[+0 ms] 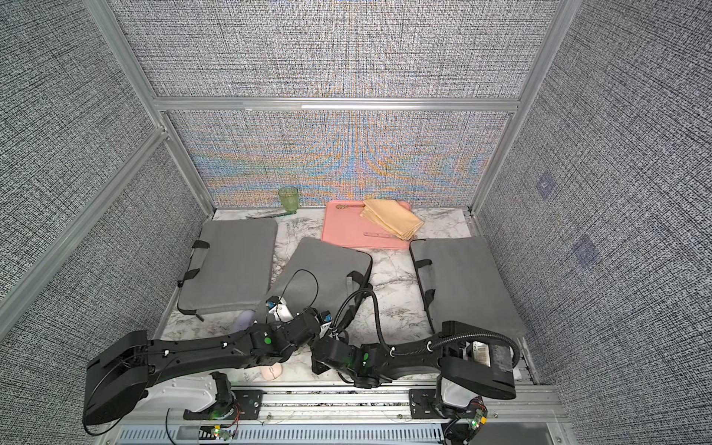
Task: Put the mouse into the laptop bag
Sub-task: Unzip the zipper on the zippered laptop bag.
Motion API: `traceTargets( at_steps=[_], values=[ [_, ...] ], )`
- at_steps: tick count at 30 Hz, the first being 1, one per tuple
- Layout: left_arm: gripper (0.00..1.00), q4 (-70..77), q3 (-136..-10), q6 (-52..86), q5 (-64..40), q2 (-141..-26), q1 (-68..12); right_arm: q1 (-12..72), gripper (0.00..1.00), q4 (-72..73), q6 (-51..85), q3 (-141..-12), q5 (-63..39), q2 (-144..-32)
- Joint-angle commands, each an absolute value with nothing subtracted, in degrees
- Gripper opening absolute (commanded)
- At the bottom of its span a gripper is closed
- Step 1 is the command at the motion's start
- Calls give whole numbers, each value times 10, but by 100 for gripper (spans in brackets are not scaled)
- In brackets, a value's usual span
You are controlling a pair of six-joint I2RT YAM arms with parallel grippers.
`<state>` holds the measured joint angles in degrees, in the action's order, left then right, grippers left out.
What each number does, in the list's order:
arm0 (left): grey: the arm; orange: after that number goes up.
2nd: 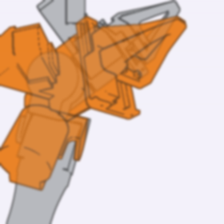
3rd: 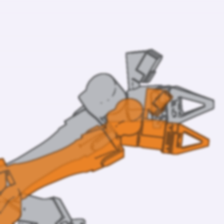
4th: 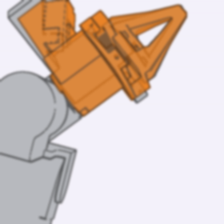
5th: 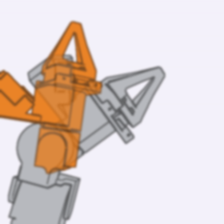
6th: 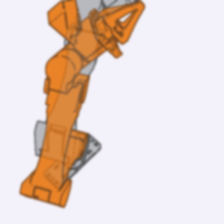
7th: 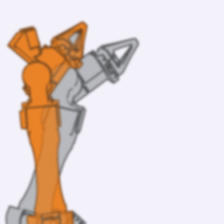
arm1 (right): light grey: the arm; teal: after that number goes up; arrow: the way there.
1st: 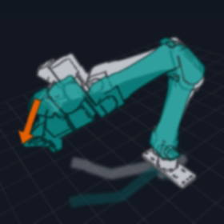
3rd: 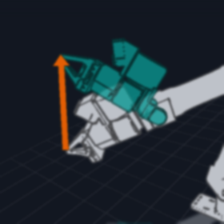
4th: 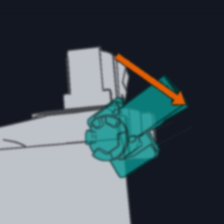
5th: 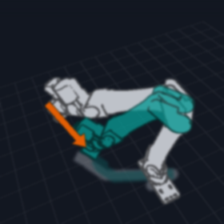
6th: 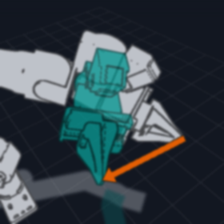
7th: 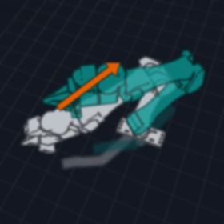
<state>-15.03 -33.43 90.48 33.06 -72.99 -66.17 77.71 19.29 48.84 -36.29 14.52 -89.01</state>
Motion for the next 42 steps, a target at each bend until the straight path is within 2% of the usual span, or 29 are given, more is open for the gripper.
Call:
traceTargets(
  at_steps=[1, 4, 9, 11, 12, 13, 21, 28, 31, 36, 42],
  values=[
    [100, 0, -334, 898, 312, -715, -662, 780, 0, 257, 468, -359, 60, -897],
    [99, -18, -334, 894, 319, -698, -660, 780, 16, 207, 470, -355, 70, -870],
    [99, -115, -352, 864, 349, -645, -649, 781, 67, 45, 509, -330, 108, -759],
    [99, -149, -371, 826, 358, -629, -641, 781, 81, -33, 536, -319, 130, -701],
    [99, -161, -381, 802, 357, -625, -635, 781, 95, -77, 554, -313, 143, -670],
    [99, -170, -391, 783, 355, -624, -630, 781, 99, -118, 576, -309, 158, -643],
    [99, -229, -464, 669, 334, -639, -590, 773, 99, -362, 671, -280, 250, -433],
    [99, -304, -487, 648, 287, -622, -582, 753, 99, -471, 712, -255, 266, -300],
    [99, -369, -509, 641, 242, -619, -582, 746, 99, -482, 716, -248, 259, -291],
    [99, -379, -507, 602, 68, -643, -596, 732, 99, -444, 702, -249, 249, -338],
    [99, -465, -521, 616, 118, -629, -660, 717, 99, -469, 746, -271, 271, -400]
  ],
)
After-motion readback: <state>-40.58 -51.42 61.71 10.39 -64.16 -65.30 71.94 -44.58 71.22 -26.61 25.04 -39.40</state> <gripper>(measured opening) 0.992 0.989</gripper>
